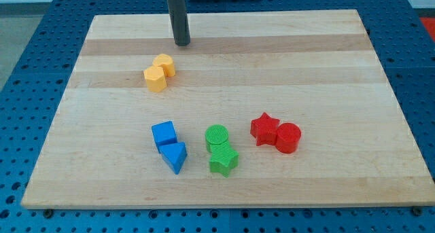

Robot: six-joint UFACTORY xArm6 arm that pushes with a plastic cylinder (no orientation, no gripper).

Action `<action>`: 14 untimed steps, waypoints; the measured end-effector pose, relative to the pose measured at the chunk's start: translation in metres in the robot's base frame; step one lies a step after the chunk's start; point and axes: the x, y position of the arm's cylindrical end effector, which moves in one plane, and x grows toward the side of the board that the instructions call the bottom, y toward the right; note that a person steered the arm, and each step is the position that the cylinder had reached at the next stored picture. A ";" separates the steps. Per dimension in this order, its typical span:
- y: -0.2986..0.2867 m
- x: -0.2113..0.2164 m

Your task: Push the yellow heart and the yellow hexagon towards the bottom left

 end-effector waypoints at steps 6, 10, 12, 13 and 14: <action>-0.066 0.150; -0.032 0.158; -0.031 0.060; -0.066 0.069; -0.091 0.091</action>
